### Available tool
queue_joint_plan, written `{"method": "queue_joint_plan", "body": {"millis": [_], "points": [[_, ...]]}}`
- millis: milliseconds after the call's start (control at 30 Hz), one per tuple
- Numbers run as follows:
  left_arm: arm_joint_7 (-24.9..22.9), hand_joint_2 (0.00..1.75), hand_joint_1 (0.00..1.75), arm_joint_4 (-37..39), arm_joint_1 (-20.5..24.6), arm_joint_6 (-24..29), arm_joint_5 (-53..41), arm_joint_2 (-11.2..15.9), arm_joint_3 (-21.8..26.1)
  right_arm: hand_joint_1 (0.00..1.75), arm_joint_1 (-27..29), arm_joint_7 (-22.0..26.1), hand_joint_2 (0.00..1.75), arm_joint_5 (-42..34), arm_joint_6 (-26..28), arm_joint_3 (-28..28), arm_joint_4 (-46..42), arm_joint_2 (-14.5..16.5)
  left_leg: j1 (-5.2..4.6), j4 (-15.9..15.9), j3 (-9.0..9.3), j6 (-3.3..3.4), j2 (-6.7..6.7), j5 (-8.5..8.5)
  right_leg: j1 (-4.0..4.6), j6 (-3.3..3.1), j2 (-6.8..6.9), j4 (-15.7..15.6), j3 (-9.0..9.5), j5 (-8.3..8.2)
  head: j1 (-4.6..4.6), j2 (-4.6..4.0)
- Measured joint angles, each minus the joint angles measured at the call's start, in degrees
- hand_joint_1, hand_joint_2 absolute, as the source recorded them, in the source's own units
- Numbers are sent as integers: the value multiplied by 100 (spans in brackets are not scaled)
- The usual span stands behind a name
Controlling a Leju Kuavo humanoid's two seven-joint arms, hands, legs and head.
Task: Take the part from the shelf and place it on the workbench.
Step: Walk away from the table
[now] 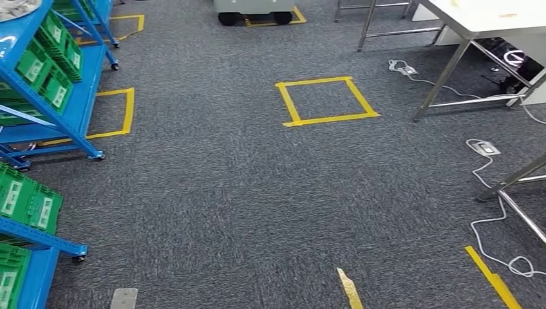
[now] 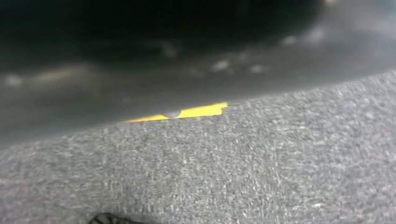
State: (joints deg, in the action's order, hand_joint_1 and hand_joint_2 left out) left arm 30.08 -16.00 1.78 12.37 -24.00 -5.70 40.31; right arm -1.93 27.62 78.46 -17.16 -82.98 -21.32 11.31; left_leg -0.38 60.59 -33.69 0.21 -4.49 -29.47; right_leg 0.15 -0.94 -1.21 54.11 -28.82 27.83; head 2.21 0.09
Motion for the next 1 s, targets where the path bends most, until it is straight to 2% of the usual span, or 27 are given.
{"method": "queue_joint_plan", "body": {"millis": [33,67,100,133,167,200,233,267,333,400,433,467,500,533,567,600,633,667,700,767,800,833,867,900,933,967,1000], "points": [[5,0,0,0,14,3,9,-1,2,0,7,1,0,-2,4,-1,0,-1,11,333,-163,-37,183,-191,8,-6,89,-19,15,3,13,0],[8,0,0,0,25,-2,30,-3,7,0,14,1,0,-3,7,-1,1,-1,37,711,-349,-79,292,-371,10,-11,185,-21,20,12,25,0],[10,0,0,0,27,-18,62,-5,16,0,18,1,0,-2,7,-1,1,-1,68,1015,-497,-121,349,-478,10,-9,276,-19,21,25,26,0],[14,0,0,0,22,-37,99,-6,27,0,17,1,0,-1,7,-1,1,-1,100,1154,-564,-159,379,-482,5,1,358,-15,24,39,26,0],[19,0,0,-1,15,-58,137,-7,41,0,14,1,0,1,7,-1,1,-1,128,1078,-524,-194,405,-377,-5,18,432,-6,31,54,27,0],[25,0,0,-2,10,-78,167,-7,55,0,12,1,0,3,7,-1,2,-1,154,794,-374,-224,453,-189,-20,45,500,9,42,75,29,0],[32,0,0,-4,11,-92,188,-10,67,0,12,1,0,4,7,-1,3,-3,172,403,-169,-250,588,4,-25,81,563,33,56,103,32,0],[36,0,0,-6,22,-105,204,-14,76,0,12,1,0,5,7,-1,4,-7,172,50,14,-248,719,140,-18,126,625,72,48,145,43,0],[44,0,0,-9,43,-125,226,-26,93,0,9,1,0,7,6,-1,4,-14,150,-304,192,-170,881,212,8,207,739,124,46,220,39,0],[47,0,0,-11,41,-132,234,-28,118,0,-7,1,0,7,5,-1,5,-16,120,-309,182,-53,769,187,0,267,843,129,103,258,24,0],[47,0,0,-11,33,-133,235,-26,130,0,-16,1,0,7,4,-1,5,-16,117,-315,180,-13,711,194,-18,299,800,156,111,300,21,0],[47,0,0,-13,31,-133,235,-23,137,0,-21,2,0,7,3,-1,6,-16,116,-321,178,30,649,206,-40,323,683,266,77,391,14,0],[49,0,0,-14,37,-133,236,-21,141,0,-18,2,0,8,2,-2,6,-16,119,-329,178,69,585,219,-57,343,519,507,-40,543,5,0],[52,0,0,-15,44,-133,236,-20,142,0,-7,3,0,8,1,-3,7,-16,118,-330,174,98,518,222,-69,350,331,873,-221,735,-5,0],[60,0,0,-15,51,-135,235,-20,142,0,9,3,0,8,0,-3,7,-16,110,-330,170,119,445,222,-74,346,216,1307,-435,921,-10,0],[69,0,0,-15,53,-137,234,-20,142,0,22,3,0,9,-2,-3,8,-16,99,-329,170,129,367,219,-73,340,161,1692,-644,1043,-10,0],[80,0,0,-15,51,-138,231,-20,142,0,29,3,0,10,-3,-3,8,-16,88,-328,173,133,282,217,-72,325,138,1903,-785,1050,-10,0],[92,0,0,-15,49,-135,227,-21,142,0,29,3,0,11,-5,-2,9,-16,79,-326,178,134,196,216,-70,305,124,1891,-827,943,-10,0],[105,0,0,-15,49,-127,222,-22,142,0,26,4,0,13,-8,-2,9,-16,74,-325,187,133,107,215,-69,279,93,1645,-757,733,-9,0],[127,0,0,-16,56,-106,207,-30,142,0,19,7,0,13,-10,-3,9,-19,71,-322,198,118,-60,210,-73,222,-156,855,-448,289,-8,0],[134,0,0,-16,61,-93,199,-36,142,0,20,10,0,14,-11,-4,9,-21,73,-314,191,99,-138,207,-79,206,-296,531,-309,175,-8,0],[139,0,0,-17,65,-83,191,-42,142,0,21,13,0,15,-13,-4,9,-24,78,-308,174,76,-200,208,-83,200,-407,353,-217,140,-10,0],[142,0,0,-17,61,-68,183,-48,142,0,21,15,0,16,-15,-4,9,-25,92,-308,150,36,-268,219,-79,196,-435,298,-178,161,-10,0],[144,0,0,-17,51,-55,180,-50,142,0,19,18,0,18,-17,-4,9,-25,111,-314,129,-6,-332,233,-70,192,-386,275,-153,162,-12,0],[146,0,0,-17,41,-45,177,-51,142,0,12,19,0,20,-19,-3,9,-25,122,-306,112,-42,-327,231,-71,172,-312,257,-133,147,-9,0],[148,0,0,-17,32,-33,173,-51,142,0,6,22,0,20,-19,-2,9,-25,121,-259,82,-78,-225,192,-72,144,-231,224,-118,132,-2,0],[150,0,0,-17,35,-26,170,-51,142,0,5,26,0,20,-18,-2,9,-25,109,-101,11,-101,-51,78,-75,115,-141,188,-96,120,14,0]]}}
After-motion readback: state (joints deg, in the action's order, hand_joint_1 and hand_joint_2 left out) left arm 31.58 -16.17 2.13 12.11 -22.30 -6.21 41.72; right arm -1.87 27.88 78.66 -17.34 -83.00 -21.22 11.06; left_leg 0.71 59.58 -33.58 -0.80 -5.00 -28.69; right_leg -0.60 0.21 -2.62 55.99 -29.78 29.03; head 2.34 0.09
